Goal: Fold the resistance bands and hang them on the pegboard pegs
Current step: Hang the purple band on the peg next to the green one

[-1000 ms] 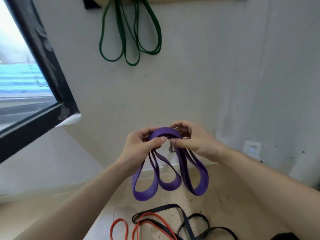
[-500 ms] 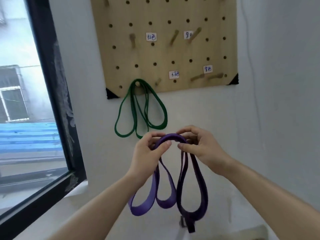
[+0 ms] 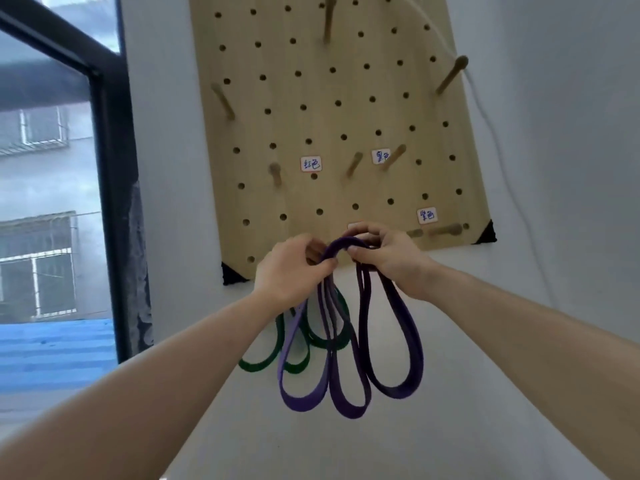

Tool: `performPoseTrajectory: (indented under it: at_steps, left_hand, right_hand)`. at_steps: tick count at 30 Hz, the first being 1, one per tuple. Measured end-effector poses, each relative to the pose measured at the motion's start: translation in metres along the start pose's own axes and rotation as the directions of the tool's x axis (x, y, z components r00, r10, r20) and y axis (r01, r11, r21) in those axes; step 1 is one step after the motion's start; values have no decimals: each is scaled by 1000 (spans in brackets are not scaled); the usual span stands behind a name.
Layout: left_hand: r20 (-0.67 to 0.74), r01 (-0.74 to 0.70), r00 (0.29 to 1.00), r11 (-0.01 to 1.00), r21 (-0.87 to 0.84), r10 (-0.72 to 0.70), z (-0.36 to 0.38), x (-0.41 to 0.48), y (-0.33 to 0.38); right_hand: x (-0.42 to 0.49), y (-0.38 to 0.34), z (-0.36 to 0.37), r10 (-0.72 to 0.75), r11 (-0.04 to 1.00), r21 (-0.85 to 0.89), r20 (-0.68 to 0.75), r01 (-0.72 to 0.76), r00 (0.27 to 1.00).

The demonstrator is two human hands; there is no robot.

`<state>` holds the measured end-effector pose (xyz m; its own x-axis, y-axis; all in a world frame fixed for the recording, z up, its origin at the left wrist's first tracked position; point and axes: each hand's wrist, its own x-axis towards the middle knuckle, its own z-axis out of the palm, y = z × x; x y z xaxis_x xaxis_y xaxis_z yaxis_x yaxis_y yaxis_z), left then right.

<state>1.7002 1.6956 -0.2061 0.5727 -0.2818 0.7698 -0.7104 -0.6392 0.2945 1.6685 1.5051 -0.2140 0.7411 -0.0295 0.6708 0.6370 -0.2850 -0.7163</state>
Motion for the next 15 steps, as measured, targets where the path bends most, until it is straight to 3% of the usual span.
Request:
performPoseTrajectory:
  at_steps: [5, 10, 13, 15]
  left_hand:
    - [-134, -61, 985, 952, 301, 106, -7, 27, -7]
    - [-184, -12, 978, 914, 406, 94, 6, 52, -12]
    - [-148, 13, 987, 903, 430, 57, 18, 57, -21]
    - [-181, -27, 977, 906, 422, 113, 24, 55, -30]
  right_hand:
    - [38, 0, 8, -57, 997, -57, -15, 56, 998]
    - [64, 13, 19, -100, 975, -208, -105, 76, 989]
    - [65, 32, 22, -180, 826, -557, -112, 88, 977]
    - [56, 44, 22, -310, 725, -671, -118, 154, 943]
